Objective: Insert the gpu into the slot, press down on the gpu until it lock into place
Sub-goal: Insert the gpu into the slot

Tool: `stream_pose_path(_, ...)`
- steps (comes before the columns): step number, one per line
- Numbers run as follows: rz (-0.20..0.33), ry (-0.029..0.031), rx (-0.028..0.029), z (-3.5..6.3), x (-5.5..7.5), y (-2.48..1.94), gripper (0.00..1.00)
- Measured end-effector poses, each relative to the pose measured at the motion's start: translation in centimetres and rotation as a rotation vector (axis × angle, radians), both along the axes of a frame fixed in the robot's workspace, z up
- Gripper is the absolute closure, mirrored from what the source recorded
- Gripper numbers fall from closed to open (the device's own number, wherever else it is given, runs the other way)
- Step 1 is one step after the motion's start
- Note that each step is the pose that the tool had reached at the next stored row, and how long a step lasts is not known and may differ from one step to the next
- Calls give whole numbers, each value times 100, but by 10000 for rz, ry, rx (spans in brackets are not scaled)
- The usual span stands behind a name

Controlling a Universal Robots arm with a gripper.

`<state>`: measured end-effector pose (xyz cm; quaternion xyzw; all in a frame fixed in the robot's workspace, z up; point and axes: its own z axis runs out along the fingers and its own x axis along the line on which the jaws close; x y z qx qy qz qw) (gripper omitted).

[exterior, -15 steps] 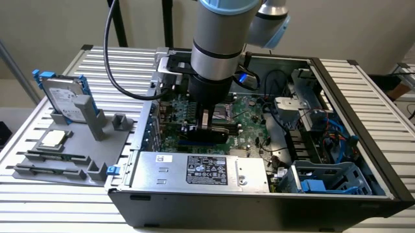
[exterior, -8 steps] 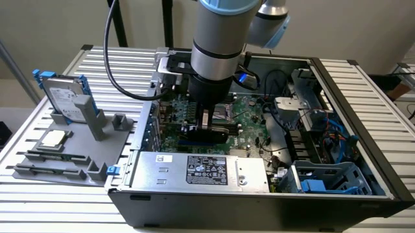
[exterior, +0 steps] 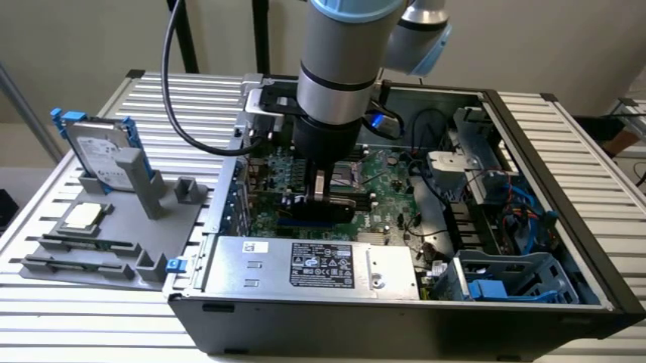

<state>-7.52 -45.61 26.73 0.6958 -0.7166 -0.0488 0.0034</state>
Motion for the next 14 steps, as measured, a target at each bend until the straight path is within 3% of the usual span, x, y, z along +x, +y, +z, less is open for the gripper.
stream_pose_path(14,86,-23,0,-10,-9,2,74)
